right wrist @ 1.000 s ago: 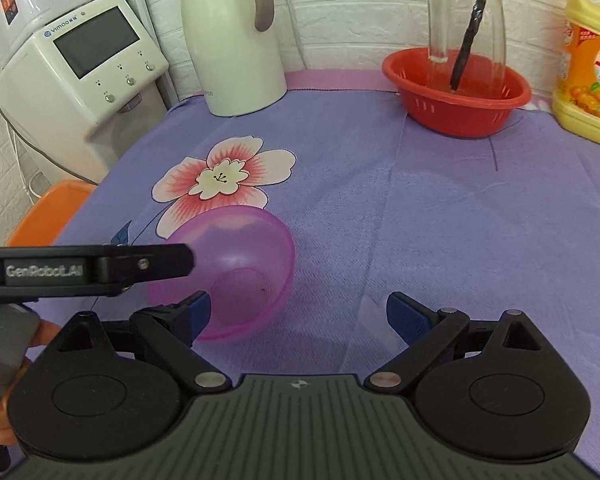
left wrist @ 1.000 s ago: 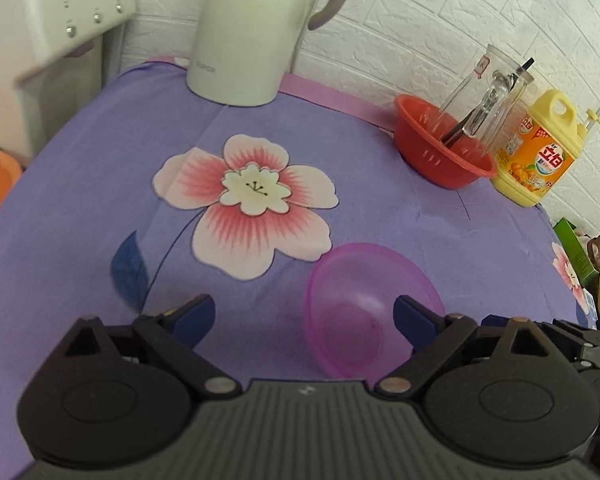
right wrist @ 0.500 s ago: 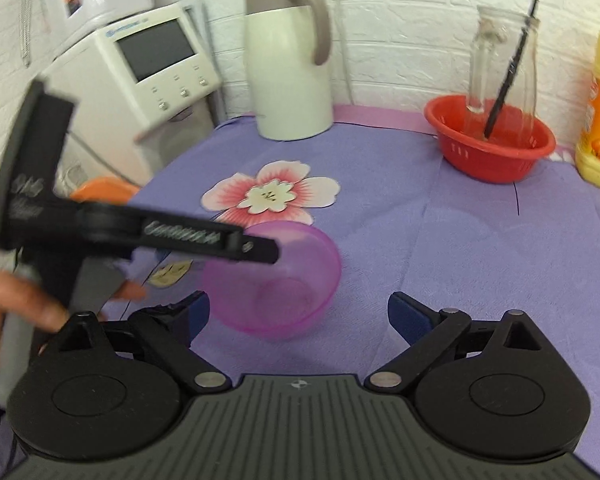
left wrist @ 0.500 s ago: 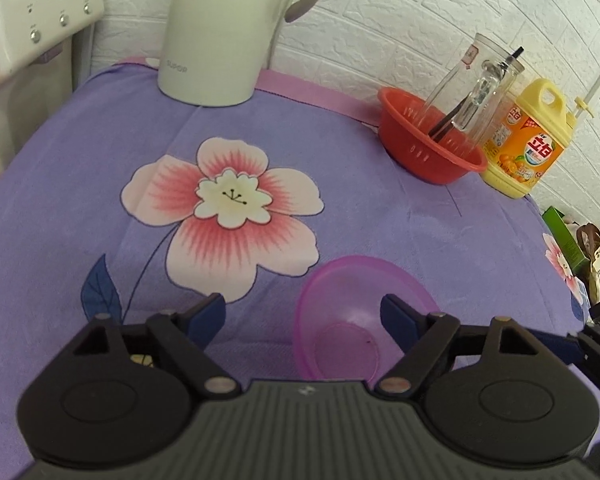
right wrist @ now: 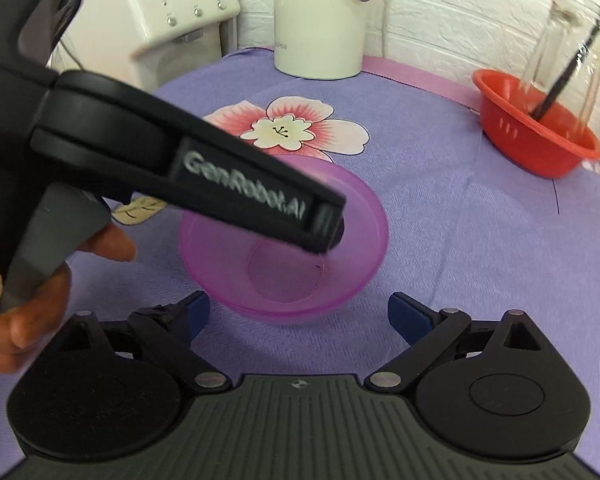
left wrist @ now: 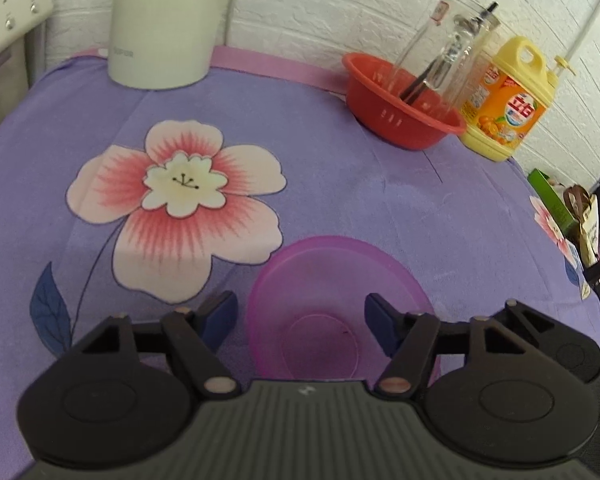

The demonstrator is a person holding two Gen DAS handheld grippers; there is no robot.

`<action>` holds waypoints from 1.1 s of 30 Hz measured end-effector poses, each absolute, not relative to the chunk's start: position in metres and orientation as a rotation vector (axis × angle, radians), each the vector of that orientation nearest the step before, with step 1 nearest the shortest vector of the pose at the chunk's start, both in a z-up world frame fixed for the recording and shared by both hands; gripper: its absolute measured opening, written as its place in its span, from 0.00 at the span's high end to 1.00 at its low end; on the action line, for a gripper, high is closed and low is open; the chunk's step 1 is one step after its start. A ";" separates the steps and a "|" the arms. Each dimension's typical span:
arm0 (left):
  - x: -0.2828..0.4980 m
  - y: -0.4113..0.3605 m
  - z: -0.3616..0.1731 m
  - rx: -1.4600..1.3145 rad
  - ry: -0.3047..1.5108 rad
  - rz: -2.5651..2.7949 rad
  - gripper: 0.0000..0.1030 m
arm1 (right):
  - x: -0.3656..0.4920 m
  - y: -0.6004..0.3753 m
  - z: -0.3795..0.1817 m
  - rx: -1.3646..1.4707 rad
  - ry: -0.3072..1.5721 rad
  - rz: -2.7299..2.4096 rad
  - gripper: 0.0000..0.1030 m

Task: Organize plates and bowls
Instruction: 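Move the right tool to the pink plastic bowl and grasp its rim, then lift the pink bowl and set it into the white bowl on the stack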

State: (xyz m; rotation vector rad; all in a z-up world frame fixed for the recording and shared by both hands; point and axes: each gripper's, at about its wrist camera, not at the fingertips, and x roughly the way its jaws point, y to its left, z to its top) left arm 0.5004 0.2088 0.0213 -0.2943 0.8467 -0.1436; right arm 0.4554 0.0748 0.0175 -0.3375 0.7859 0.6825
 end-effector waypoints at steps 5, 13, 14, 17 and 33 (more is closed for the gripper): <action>0.500 0.211 0.020 -0.271 0.841 -0.164 0.58 | 0.462 0.071 0.017 -0.288 0.736 0.700 0.00; 0.493 0.204 0.029 -0.281 0.811 -0.180 0.63 | 0.459 0.068 0.032 -0.285 0.673 0.688 0.00; 0.492 0.201 0.031 -0.278 0.805 -0.181 0.63 | 0.457 0.068 0.034 -0.294 0.664 0.682 0.00; 0.482 0.193 0.042 -0.258 0.779 -0.173 0.63 | 0.452 0.065 0.041 -0.296 0.646 0.672 0.00; 0.332 0.078 0.093 -0.232 0.706 -0.354 0.63 | 0.300 -0.059 0.099 -0.233 0.571 0.611 0.00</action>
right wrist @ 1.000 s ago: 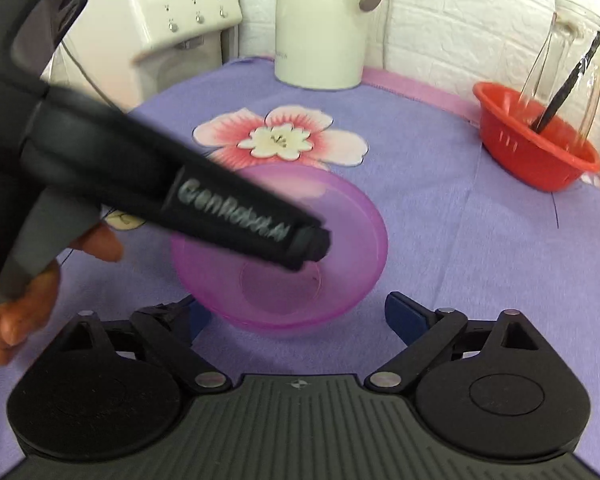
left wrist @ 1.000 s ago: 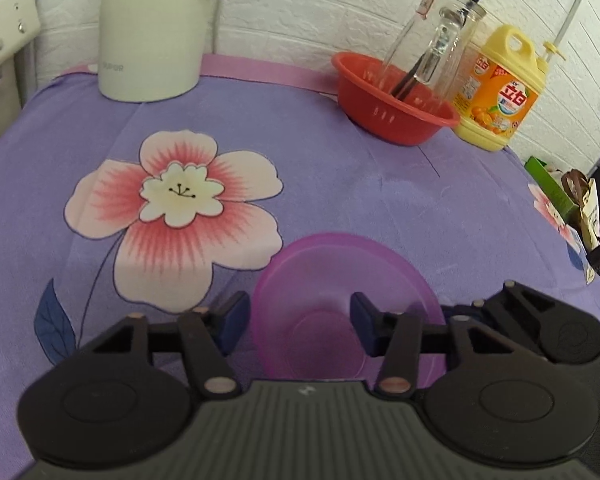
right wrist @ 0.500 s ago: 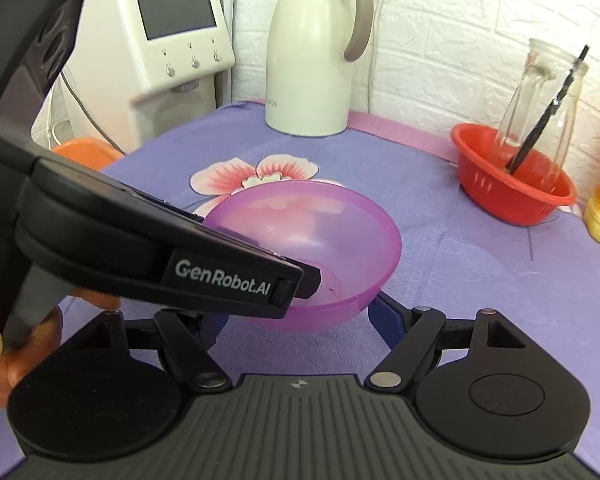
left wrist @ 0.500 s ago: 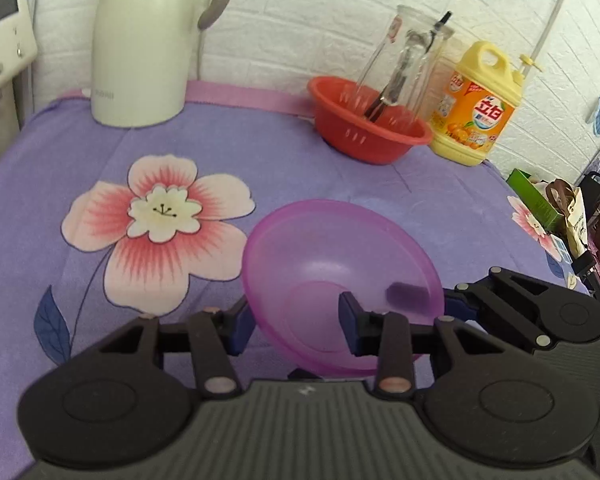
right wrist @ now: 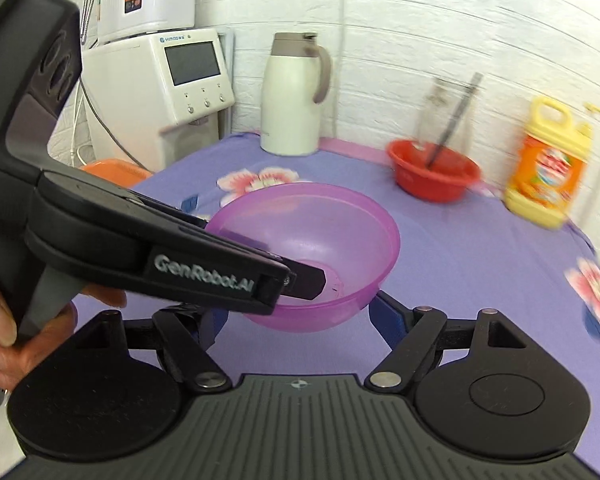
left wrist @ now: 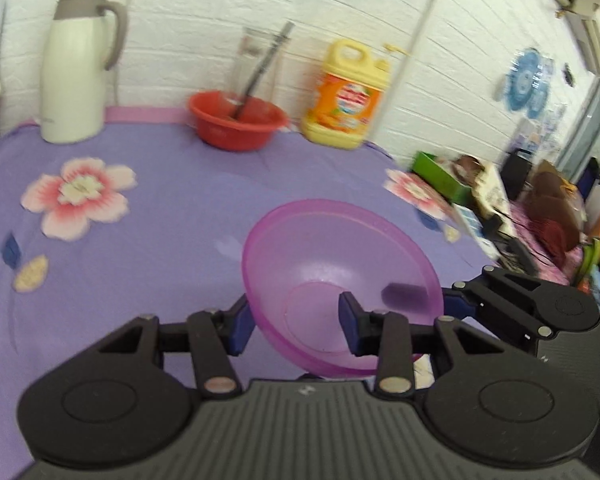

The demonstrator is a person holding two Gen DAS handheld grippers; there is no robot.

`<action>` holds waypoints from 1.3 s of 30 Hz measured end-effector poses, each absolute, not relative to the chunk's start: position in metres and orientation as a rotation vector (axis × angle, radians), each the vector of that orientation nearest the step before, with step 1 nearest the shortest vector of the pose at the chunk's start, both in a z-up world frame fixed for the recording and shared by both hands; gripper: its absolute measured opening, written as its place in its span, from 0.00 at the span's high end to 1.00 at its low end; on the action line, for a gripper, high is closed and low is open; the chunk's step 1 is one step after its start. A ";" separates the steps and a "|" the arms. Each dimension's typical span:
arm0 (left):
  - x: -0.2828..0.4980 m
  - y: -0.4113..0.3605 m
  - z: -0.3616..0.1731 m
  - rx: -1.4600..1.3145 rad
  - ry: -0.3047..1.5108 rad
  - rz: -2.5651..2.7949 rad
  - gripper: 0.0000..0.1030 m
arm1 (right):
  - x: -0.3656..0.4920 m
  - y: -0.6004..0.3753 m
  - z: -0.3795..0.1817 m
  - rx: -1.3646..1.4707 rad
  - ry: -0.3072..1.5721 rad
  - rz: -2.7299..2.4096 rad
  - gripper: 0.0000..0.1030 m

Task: Organize plates and bowls
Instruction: 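Lift the pink bowl and set it into the white bowl on the stack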

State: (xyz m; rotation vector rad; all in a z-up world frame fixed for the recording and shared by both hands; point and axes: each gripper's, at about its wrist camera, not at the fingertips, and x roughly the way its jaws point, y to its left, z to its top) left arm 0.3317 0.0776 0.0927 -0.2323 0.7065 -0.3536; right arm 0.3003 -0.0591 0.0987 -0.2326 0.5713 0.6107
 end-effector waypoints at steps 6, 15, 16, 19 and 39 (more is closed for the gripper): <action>0.272 0.012 0.074 -0.194 0.747 -0.445 0.63 | 0.236 -0.114 0.084 -0.209 0.610 0.533 0.00; 0.222 -0.038 0.058 -0.112 0.769 -0.474 0.63 | 0.186 -0.165 0.063 -0.117 0.634 0.498 0.00; 0.219 -0.041 0.058 -0.091 0.760 -0.466 0.63 | 0.184 -0.167 0.061 -0.107 0.635 0.501 0.00; 0.218 -0.045 0.056 -0.059 0.765 -0.453 0.63 | 0.180 -0.168 0.057 -0.091 0.640 0.504 0.00; 0.201 -0.002 0.072 -0.180 0.635 -0.304 0.26 | 0.153 -0.232 0.057 0.225 0.544 0.376 0.00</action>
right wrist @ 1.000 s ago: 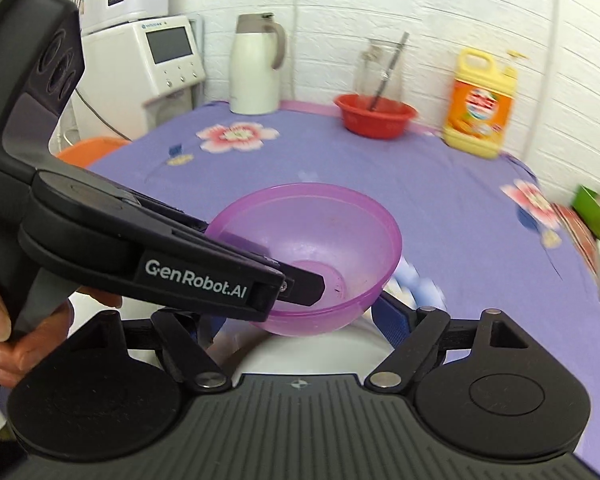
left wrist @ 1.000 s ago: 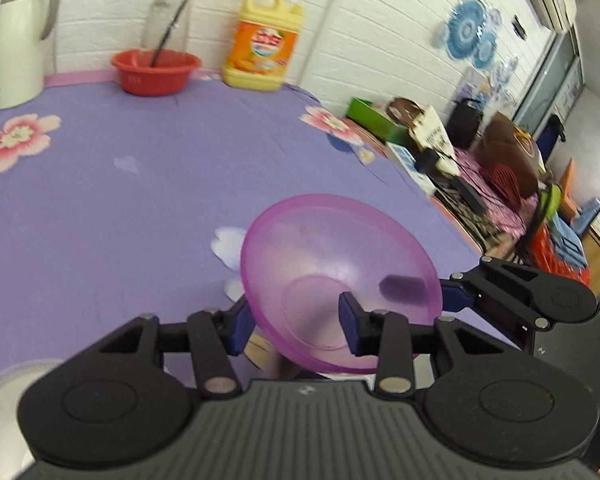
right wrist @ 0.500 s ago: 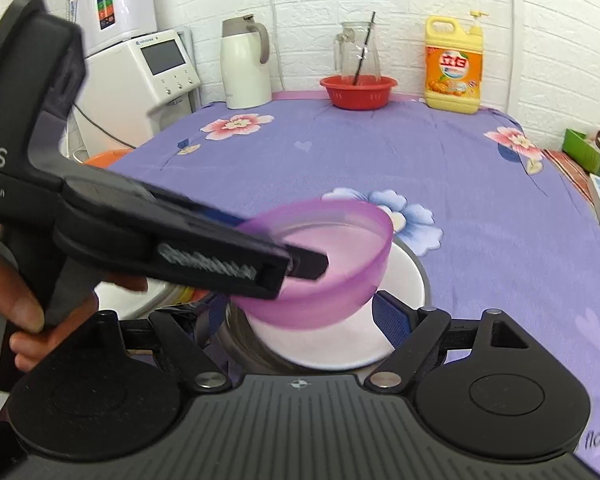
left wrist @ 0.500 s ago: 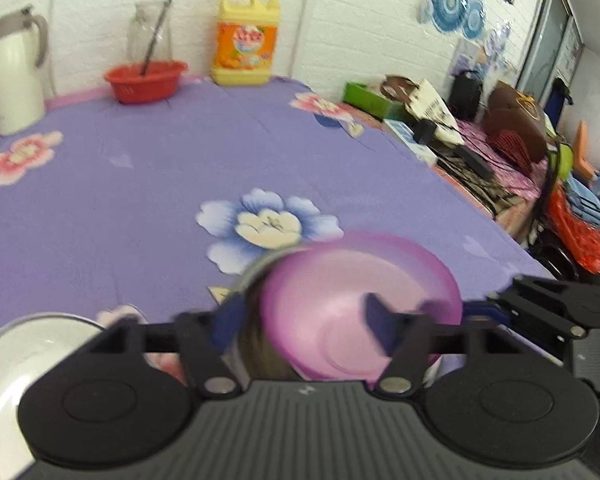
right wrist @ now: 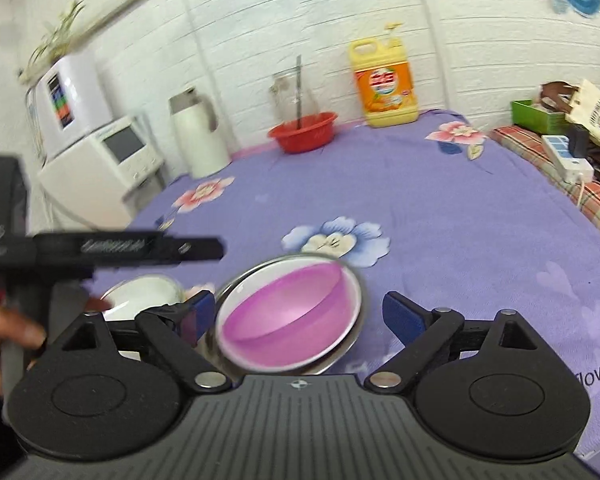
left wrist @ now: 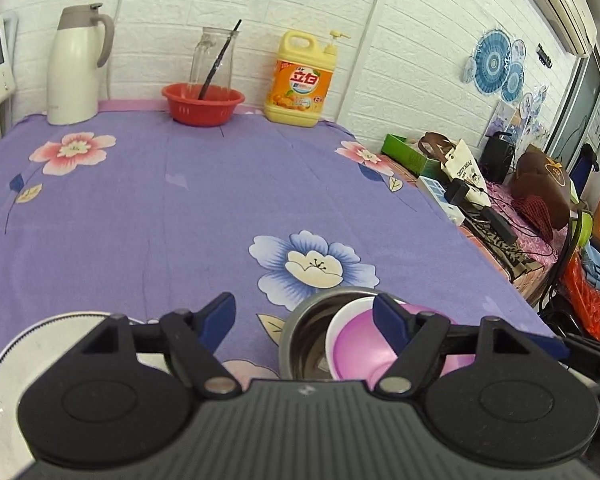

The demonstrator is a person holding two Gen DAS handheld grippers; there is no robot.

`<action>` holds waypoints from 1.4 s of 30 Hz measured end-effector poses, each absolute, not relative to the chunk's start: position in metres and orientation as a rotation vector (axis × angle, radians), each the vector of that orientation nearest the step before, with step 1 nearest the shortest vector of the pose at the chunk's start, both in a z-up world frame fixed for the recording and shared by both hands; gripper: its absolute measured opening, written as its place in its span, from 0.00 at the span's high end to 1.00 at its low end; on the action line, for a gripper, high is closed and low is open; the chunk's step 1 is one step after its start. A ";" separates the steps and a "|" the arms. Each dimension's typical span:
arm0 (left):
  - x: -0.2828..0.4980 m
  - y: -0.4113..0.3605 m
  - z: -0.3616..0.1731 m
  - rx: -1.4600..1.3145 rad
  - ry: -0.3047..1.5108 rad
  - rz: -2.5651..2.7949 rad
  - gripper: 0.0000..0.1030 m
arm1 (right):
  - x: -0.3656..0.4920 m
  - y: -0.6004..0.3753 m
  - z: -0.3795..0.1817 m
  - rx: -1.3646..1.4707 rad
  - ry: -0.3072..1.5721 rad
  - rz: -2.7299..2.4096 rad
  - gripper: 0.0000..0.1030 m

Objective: Organize plates and bowls

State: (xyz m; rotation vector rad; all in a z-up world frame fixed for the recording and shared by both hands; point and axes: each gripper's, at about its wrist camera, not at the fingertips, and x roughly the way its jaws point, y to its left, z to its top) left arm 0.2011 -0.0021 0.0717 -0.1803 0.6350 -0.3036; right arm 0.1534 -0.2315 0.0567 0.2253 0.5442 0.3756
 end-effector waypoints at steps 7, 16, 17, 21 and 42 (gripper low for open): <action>0.201 0.002 0.069 -0.198 0.643 -0.286 0.26 | 0.178 -0.251 0.028 0.299 0.615 0.295 0.00; 0.209 -0.001 0.066 -0.204 0.667 -0.286 0.22 | 0.176 -0.250 0.038 0.293 0.598 0.317 0.00; 0.210 -0.002 0.065 -0.203 0.669 -0.286 0.21 | 0.177 -0.249 0.038 0.287 0.599 0.315 0.00; 0.211 -0.008 0.061 -0.160 0.672 -0.288 0.13 | 0.182 -0.246 0.029 0.295 0.631 0.318 0.00; 0.248 -0.035 0.027 0.029 0.781 -0.305 0.10 | 0.210 -0.236 0.005 0.247 0.687 0.293 0.00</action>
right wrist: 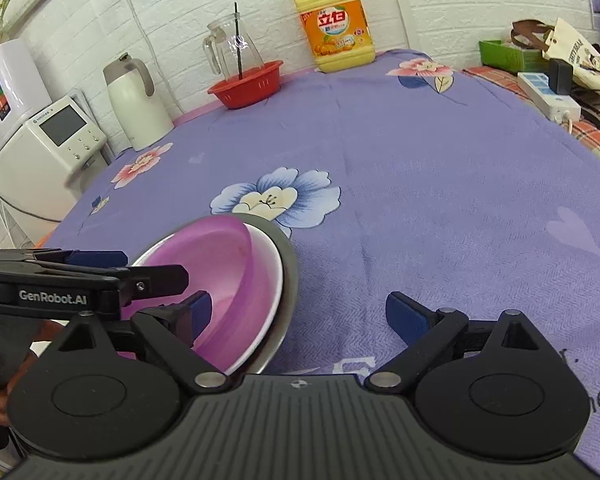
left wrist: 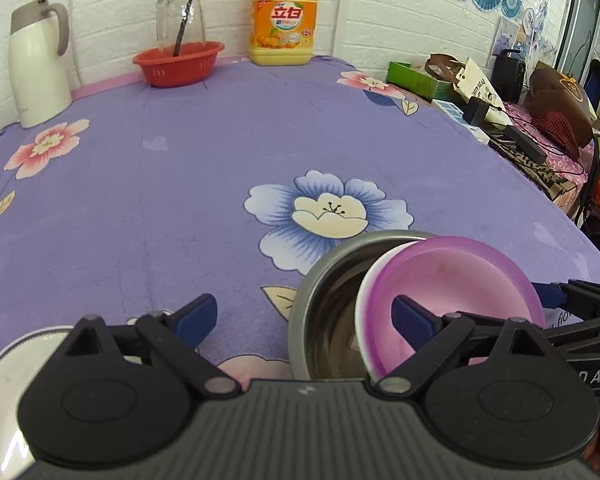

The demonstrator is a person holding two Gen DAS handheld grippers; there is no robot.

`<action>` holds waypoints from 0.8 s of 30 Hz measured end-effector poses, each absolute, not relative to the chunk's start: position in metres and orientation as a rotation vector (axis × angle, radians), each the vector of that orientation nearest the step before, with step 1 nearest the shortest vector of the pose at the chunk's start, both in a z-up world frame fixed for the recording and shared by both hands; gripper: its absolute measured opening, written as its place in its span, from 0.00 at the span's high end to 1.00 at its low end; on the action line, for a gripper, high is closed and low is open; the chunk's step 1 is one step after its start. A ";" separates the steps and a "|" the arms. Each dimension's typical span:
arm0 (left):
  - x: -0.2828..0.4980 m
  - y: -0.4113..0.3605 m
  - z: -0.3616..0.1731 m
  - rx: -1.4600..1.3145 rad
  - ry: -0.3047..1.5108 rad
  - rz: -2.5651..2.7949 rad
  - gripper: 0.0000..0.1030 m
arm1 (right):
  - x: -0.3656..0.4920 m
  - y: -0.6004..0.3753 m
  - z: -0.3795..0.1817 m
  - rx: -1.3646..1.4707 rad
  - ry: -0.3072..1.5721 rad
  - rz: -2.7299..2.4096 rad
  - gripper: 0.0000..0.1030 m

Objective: Organize plates and bowls

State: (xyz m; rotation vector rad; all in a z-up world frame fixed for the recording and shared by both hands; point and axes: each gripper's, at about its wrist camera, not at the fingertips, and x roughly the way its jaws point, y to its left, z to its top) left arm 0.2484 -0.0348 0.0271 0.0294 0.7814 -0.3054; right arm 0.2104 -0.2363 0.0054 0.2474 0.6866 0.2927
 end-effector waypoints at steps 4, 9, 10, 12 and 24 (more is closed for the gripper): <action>0.253 -0.037 0.024 0.046 0.793 -0.304 0.10 | 0.213 -0.233 0.006 0.206 0.688 0.296 0.00; 0.254 -0.039 0.025 0.062 0.787 -0.320 0.10 | 0.213 -0.231 0.009 0.192 0.681 0.288 0.00; 0.255 -0.040 0.025 0.067 0.786 -0.319 0.10 | 0.212 -0.229 0.010 0.180 0.678 0.286 0.00; 0.256 -0.039 0.024 0.066 0.795 -0.318 0.10 | 0.212 -0.227 0.009 0.160 0.681 0.281 0.00; 0.252 -0.035 0.024 0.065 0.807 -0.327 0.09 | 0.211 -0.222 0.005 0.126 0.710 0.267 0.00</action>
